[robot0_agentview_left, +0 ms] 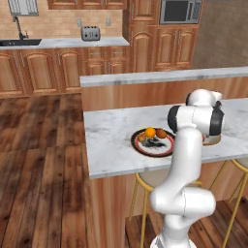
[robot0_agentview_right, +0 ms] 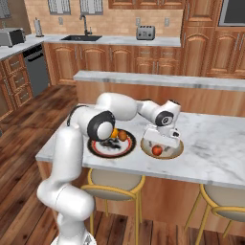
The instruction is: Take the fruits from the plate on the dining counter and place two fruits in each bowl.
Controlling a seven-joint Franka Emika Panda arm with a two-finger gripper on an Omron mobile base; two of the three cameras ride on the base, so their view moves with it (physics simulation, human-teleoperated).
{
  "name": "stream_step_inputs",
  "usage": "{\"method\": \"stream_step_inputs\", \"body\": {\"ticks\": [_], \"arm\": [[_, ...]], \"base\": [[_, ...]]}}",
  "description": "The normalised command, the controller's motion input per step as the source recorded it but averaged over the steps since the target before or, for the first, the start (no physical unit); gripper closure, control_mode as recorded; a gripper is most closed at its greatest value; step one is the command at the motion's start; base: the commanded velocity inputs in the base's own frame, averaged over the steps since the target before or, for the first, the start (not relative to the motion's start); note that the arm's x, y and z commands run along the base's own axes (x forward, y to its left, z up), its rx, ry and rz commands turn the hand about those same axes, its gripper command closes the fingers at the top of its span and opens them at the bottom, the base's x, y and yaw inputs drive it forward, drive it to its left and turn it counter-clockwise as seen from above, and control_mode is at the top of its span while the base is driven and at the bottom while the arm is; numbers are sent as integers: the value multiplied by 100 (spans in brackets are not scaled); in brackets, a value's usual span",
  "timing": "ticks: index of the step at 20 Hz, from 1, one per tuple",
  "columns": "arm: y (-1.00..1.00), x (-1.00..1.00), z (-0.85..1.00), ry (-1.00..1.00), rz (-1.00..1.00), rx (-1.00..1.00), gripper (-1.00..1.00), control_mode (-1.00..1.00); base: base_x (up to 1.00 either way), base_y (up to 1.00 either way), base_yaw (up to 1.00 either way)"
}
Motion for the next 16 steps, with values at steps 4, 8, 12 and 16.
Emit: {"method": "stream_step_inputs", "body": {"ticks": [4,8,12,16], "arm": [[45,-5,34,0,0,0,-100,-100],[97,-4,37,0,0,0,-100,-100],[100,-5,31,0,0,0,-100,-100],[95,5,2,0,0,0,-100,-100]], "base": [[0,0,0],[0,0,0],[0,0,0],[0,0,0]]}}
